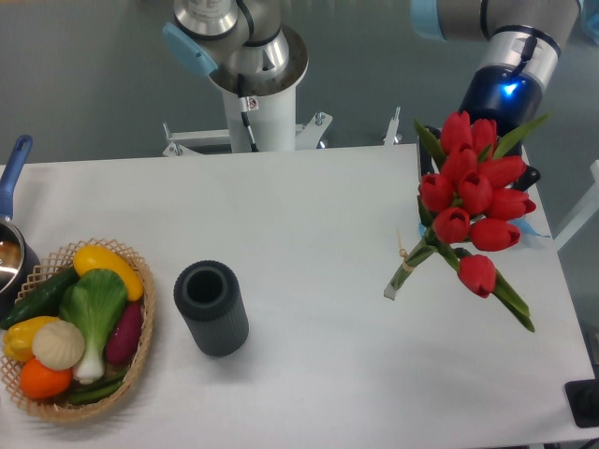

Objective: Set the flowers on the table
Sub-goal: 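Lift the red tulip bouquet with the gripper and swing it toward the table center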

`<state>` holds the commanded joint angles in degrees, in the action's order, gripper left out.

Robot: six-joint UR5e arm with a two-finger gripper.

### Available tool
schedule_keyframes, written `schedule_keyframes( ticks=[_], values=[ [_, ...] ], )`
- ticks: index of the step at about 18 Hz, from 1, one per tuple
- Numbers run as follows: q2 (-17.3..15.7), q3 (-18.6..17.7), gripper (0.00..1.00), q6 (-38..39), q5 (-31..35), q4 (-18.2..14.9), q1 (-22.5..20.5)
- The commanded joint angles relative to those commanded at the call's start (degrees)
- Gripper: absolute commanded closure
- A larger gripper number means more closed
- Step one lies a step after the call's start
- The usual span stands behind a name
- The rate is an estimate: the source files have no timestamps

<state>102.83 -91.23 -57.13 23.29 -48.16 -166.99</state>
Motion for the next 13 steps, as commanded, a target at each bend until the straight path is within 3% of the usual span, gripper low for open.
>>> schedule_keyframes(
  ticks=[6,13],
  values=[
    [-0.88,-0.09,0.64,0.00,3.58,0.09,0.35],
    [-2.81,-0.35,0.64,-5.09,26.51,-0.18,3.06]
  ],
)
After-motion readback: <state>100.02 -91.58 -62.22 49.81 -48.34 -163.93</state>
